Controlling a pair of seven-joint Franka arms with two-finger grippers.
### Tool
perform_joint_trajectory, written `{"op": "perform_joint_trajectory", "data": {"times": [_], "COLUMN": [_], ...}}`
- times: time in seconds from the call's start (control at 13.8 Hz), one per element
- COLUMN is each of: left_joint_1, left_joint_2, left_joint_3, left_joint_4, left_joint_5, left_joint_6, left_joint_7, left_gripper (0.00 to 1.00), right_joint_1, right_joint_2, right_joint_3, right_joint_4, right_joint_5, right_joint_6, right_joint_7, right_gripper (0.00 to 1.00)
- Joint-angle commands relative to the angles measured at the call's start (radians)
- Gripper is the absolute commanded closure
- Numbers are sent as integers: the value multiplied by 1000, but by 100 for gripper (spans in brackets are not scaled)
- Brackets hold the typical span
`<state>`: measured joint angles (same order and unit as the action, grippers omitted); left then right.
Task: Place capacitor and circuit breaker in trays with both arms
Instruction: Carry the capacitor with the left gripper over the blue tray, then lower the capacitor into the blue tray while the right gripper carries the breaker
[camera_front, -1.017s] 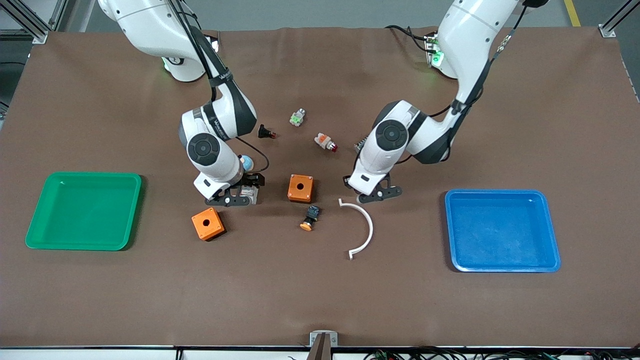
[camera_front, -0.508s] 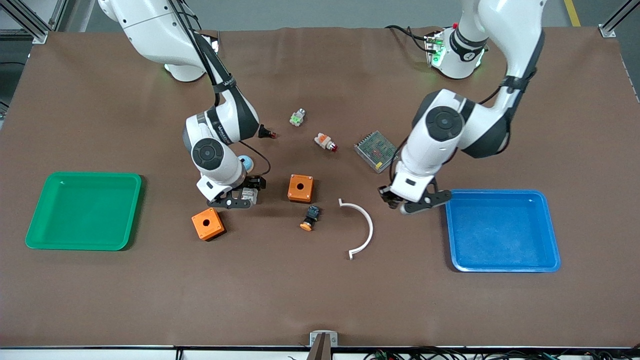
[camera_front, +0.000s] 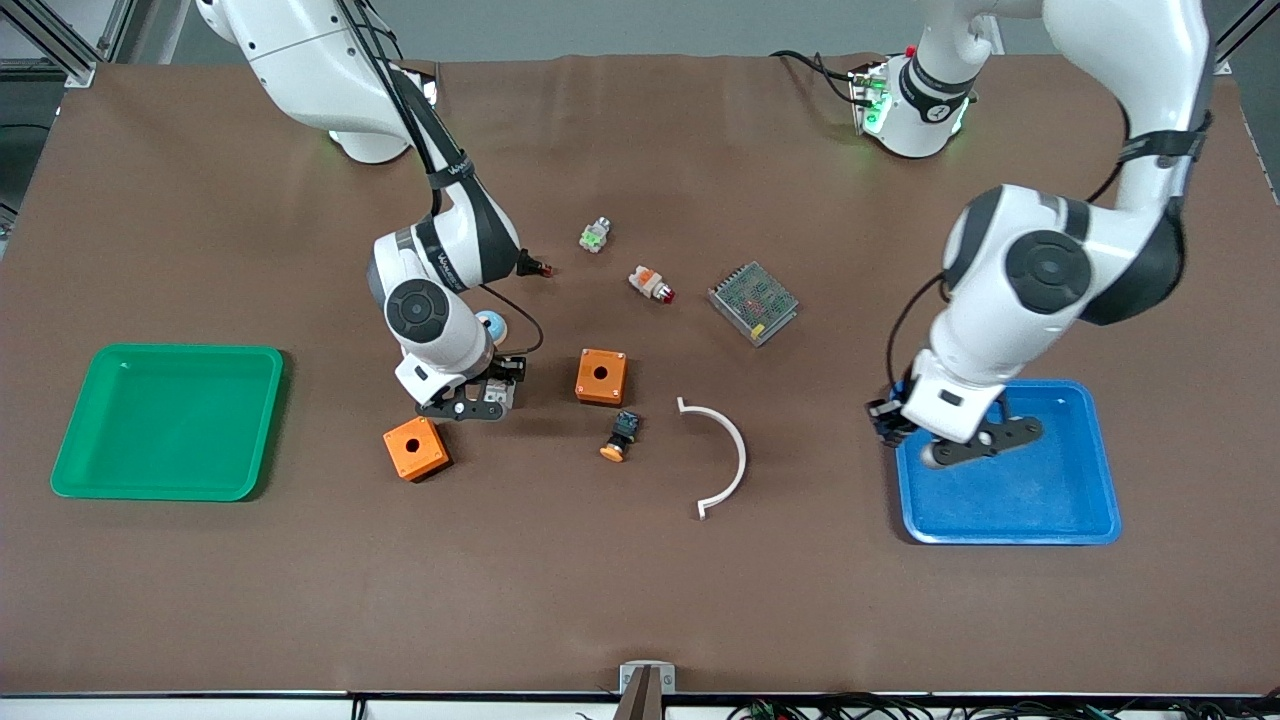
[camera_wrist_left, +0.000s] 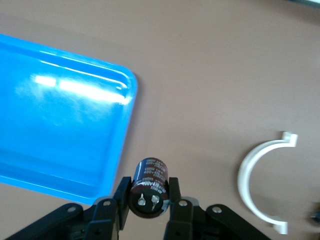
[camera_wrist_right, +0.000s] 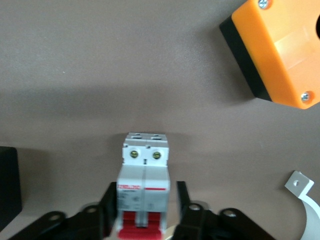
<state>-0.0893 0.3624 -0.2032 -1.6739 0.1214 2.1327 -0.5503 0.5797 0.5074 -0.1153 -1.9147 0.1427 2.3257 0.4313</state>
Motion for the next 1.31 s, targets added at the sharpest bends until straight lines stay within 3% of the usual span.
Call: {"op": "perform_joint_trajectory", "data": {"times": [0.0, 0.36, 0.58, 0.94, 1.23], "left_joint_1": [75, 230, 287, 384, 402], "left_joint_2": [-13, 47, 69, 181, 239], "left_joint_3": [-9, -9, -7, -5, -7], "left_joint_4": [3, -36, -110, -118, -112], "left_joint_5": [15, 17, 18, 24, 67], "left_joint_6": [-69, -56, 54, 208, 257], "left_joint_7": [154, 375, 435, 631, 633], "left_gripper": [100, 100, 100, 100, 99], "right_joint_1": [-1, -1, -21, -196, -375], "right_joint_2": [22, 20, -24, -99, -124], "right_joint_3": [3, 3, -6, -9, -9], "right_joint_4": [23, 29, 40, 199, 217], "right_joint_5": [52, 52, 51, 14, -63], "right_joint_6": [1, -9, -57, -452, -529], "right_joint_7": [12, 14, 3, -9, -217], "right_gripper": [59, 80, 80, 80, 80]}}
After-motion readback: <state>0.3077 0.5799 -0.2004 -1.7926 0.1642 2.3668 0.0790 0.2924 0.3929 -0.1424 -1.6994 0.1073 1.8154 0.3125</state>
